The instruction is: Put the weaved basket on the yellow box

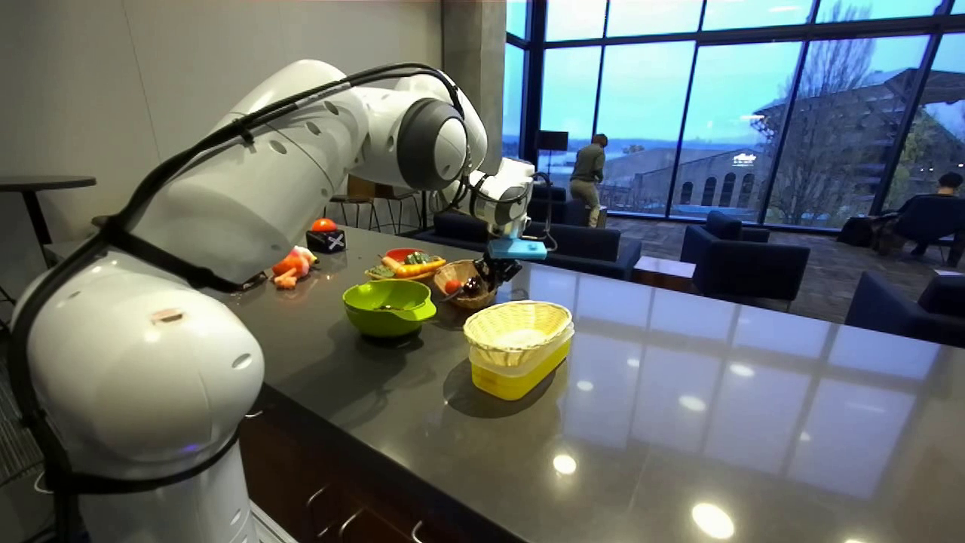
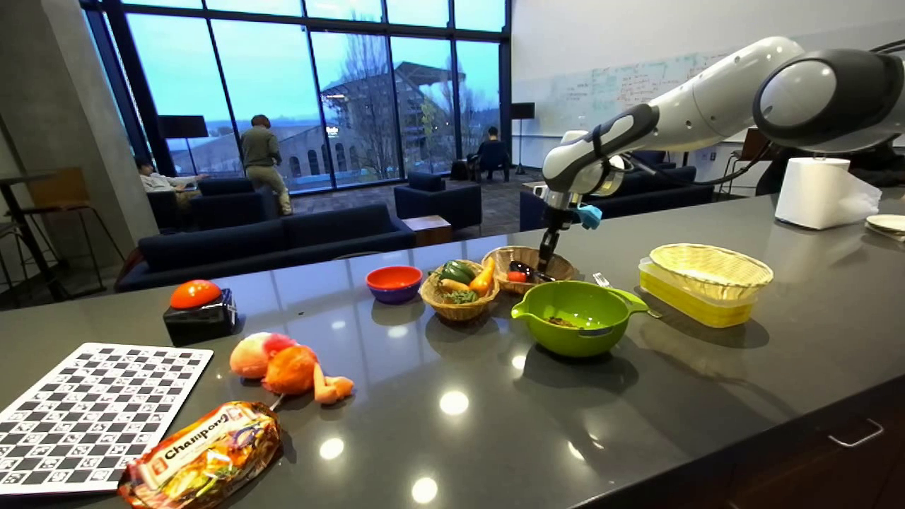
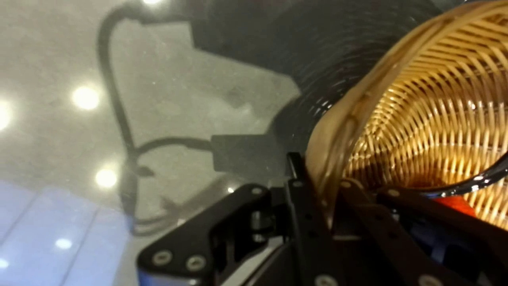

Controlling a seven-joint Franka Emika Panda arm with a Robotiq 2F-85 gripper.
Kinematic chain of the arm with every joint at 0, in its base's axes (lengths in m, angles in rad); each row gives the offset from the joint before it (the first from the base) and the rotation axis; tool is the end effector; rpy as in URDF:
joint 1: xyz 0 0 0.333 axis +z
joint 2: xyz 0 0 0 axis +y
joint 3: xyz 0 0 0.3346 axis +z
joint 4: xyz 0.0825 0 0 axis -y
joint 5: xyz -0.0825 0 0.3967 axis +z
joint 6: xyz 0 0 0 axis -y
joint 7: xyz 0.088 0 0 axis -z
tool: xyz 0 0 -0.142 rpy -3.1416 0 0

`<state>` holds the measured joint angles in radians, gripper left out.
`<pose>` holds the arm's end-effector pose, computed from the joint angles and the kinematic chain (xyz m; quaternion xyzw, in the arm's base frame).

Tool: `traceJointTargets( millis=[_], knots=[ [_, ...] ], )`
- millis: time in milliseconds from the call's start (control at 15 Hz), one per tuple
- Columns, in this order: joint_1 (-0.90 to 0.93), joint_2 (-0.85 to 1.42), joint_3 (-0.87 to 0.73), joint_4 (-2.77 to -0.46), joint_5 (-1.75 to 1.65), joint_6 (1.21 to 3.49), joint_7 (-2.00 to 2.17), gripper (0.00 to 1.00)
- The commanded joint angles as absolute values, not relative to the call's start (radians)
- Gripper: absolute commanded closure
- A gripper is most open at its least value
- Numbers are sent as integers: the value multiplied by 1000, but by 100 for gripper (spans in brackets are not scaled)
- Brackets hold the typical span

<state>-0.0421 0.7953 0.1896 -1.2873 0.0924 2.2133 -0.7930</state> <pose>0.7848 0.0869 0.2654 -0.9089 -0.3975 -0.1002 0.0762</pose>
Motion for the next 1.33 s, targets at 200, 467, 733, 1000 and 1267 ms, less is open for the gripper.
traceJointTargets(
  millis=[200, 467, 733, 1000, 1267],
  knots=[
    [-60, 821, 191, -1229, 122, 2149, -732, 98],
    [-63, 822, 185, -1199, 140, 2097, -643, 98],
    [-64, 830, 187, -1166, 150, 2043, -564, 98],
    [-67, 831, 192, -1143, 176, 1997, -488, 98],
    [-67, 836, 191, -1117, 203, 1967, -440, 98]
  ],
)
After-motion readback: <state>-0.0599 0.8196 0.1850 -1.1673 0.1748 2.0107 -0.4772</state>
